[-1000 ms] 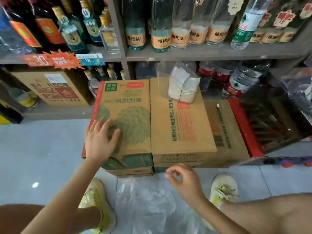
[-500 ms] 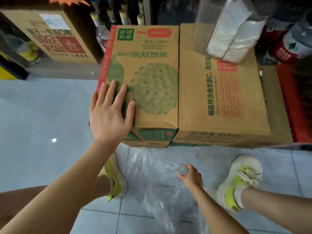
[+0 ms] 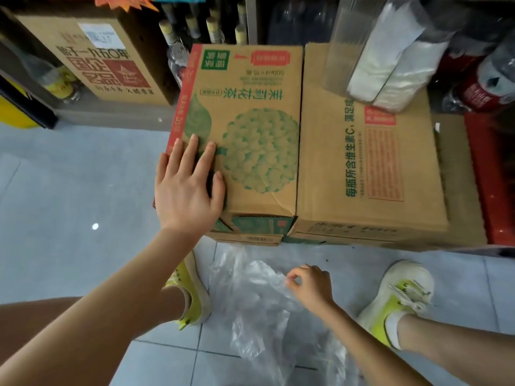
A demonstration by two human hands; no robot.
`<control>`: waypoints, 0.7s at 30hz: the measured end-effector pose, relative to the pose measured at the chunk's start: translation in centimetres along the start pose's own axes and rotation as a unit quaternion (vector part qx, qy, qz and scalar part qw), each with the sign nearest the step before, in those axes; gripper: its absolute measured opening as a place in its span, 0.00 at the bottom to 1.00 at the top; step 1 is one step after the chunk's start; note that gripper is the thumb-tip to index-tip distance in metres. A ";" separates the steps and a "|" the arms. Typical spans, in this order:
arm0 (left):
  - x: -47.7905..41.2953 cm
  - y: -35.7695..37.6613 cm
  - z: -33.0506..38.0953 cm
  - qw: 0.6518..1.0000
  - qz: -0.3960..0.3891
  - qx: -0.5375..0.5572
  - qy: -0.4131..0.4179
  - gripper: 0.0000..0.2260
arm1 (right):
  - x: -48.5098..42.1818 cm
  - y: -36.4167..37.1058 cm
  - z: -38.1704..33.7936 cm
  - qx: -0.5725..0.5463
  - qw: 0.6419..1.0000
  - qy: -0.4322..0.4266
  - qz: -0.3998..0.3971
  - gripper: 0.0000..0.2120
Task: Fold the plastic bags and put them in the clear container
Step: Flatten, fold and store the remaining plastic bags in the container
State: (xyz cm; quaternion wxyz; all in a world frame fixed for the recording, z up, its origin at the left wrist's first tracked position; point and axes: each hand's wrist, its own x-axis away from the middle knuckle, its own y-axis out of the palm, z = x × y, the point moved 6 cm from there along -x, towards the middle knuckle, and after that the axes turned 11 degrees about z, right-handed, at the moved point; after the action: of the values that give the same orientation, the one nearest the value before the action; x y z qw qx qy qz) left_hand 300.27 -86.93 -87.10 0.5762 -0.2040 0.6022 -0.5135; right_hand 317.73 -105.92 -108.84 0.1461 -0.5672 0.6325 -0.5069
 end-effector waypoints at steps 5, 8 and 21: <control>-0.3 0.0 0.0 0.996 -0.083 0.012 -0.020 0.26 | 3.2 -10.3 -5.0 -0.154 0.985 -0.071 -0.017 0.08; 0.1 -2.6 1.8 0.989 -0.050 0.135 -0.015 0.24 | 4.8 -16.9 -7.6 -0.249 0.964 -0.094 -0.009 0.10; 2.4 -9.0 11.8 0.891 -0.185 0.411 -0.055 0.19 | 6.4 -29.3 -12.5 -0.458 0.883 -0.059 0.084 0.03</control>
State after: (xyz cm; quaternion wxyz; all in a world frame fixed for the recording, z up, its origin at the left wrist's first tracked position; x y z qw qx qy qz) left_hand 307.20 -96.92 -78.30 0.5355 -0.0845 0.2565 -0.8002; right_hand 322.91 -100.90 -77.12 -0.0507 -0.5447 0.8296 -0.1118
